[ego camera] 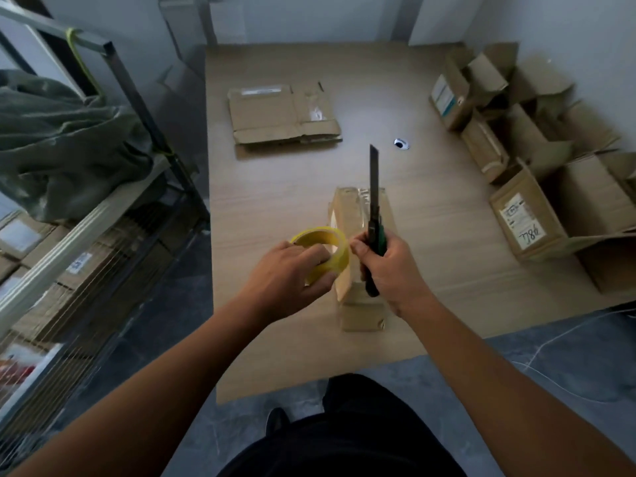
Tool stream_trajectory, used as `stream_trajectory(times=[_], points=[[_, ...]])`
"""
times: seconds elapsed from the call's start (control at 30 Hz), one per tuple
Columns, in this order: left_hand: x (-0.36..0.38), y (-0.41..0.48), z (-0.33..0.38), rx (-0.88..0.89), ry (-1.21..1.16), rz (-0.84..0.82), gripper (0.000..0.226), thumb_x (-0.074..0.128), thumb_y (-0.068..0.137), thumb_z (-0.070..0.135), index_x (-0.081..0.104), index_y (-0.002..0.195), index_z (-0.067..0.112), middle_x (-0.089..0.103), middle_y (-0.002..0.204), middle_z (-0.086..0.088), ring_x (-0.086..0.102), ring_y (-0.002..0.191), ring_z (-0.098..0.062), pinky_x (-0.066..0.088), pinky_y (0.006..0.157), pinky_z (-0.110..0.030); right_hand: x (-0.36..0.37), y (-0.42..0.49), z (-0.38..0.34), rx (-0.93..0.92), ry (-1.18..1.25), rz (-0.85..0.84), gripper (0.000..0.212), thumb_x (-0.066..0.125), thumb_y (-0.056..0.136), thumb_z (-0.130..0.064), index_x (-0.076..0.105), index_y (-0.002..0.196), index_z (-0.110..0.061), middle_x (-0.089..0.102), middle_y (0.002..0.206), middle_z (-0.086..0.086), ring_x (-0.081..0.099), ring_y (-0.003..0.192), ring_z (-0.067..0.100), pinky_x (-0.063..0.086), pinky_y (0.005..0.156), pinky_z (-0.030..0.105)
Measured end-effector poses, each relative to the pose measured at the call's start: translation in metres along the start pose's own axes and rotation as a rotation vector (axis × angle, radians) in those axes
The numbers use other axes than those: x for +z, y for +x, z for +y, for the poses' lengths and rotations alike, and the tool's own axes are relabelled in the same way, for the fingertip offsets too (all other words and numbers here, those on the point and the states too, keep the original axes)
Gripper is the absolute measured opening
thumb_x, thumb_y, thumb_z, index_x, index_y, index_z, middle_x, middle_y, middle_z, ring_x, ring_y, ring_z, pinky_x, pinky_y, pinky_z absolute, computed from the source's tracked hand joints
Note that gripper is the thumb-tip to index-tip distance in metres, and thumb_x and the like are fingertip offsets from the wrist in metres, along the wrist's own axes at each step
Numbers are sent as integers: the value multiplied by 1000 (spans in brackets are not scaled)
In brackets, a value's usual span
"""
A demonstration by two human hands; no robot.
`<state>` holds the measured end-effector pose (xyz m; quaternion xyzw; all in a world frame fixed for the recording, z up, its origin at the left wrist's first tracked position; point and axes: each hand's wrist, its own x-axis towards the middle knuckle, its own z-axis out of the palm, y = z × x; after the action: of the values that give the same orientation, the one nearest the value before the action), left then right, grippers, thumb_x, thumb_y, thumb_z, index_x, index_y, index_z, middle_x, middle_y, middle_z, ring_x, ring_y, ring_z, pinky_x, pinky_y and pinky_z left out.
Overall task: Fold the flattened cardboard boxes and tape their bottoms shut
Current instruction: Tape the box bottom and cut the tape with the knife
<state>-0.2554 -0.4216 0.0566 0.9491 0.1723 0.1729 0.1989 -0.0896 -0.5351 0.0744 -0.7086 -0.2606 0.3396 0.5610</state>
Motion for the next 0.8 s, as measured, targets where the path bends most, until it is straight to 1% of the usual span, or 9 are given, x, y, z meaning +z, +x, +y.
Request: stream_trajectory(times=[0.07, 0.13, 0.23, 0.33, 0.4, 0.57, 0.63, 0.7, 0.8], points=[[-11, 39, -4, -45, 50, 17, 48, 43, 90, 63, 63, 105, 22, 68, 73, -7, 64, 64, -34, 54, 61, -38, -20, 21, -16, -18, 16, 32, 10, 66, 97, -9, 63, 89, -15, 54, 64, 6, 49, 53, 19, 45, 53, 34], [-20, 76, -9, -93, 64, -41, 58, 35, 89, 73, 59, 114, 26, 69, 77, -2, 65, 63, -24, 58, 61, -37, -37, 42, -26, -2, 68, 22, 7, 65, 97, -8, 62, 92, -12, 53, 70, 10, 49, 57, 22, 47, 56, 36], [-27, 127, -18, -106, 108, -106, 57, 39, 89, 74, 53, 122, 30, 69, 81, 1, 65, 67, -18, 58, 65, -36, -55, 81, -32, 69, 167, 89, 10, 62, 97, -3, 59, 91, -11, 52, 65, 5, 47, 52, 14, 46, 52, 29], [-26, 164, -42, -179, 191, -236, 53, 42, 86, 76, 60, 113, 33, 65, 75, 4, 61, 67, -18, 57, 68, -38, -79, 124, -24, 166, 258, 182, 17, 59, 96, 2, 54, 87, -11, 50, 63, 3, 44, 50, 13, 42, 49, 27], [-21, 180, -59, -228, 170, -277, 52, 43, 85, 78, 66, 103, 35, 64, 73, 7, 59, 67, -15, 57, 68, -39, -90, 147, -10, 215, 210, 143, 16, 60, 95, 1, 54, 87, -11, 50, 64, 4, 44, 51, 14, 43, 49, 28], [12, 200, -79, -336, 177, -432, 42, 55, 91, 67, 72, 108, 33, 63, 84, 8, 64, 87, -20, 53, 76, -35, -85, 182, 25, 370, 153, 74, 18, 59, 94, 2, 51, 87, -12, 50, 69, 7, 43, 53, 15, 42, 49, 28], [26, 200, -87, -374, 183, -467, 45, 55, 90, 69, 72, 112, 34, 62, 86, 7, 65, 93, -23, 48, 74, -34, -82, 191, 37, 418, 150, 60, 18, 59, 94, 1, 51, 86, -13, 49, 67, 6, 42, 52, 15, 42, 49, 28], [37, 198, -91, -411, 170, -472, 48, 55, 89, 70, 72, 114, 33, 69, 97, 2, 65, 99, -24, 45, 74, -33, -79, 196, 49, 454, 176, 33, 17, 59, 97, -2, 52, 86, -14, 47, 64, 4, 41, 52, 16, 40, 49, 29], [45, 195, -98, -474, 68, -433, 60, 54, 80, 81, 74, 111, 34, 74, 110, 0, 65, 104, -25, 50, 81, -36, -78, 201, 63, 466, 251, -12, 16, 61, 100, -15, 53, 86, -14, 46, 62, 0, 39, 51, 15, 36, 47, 28]])
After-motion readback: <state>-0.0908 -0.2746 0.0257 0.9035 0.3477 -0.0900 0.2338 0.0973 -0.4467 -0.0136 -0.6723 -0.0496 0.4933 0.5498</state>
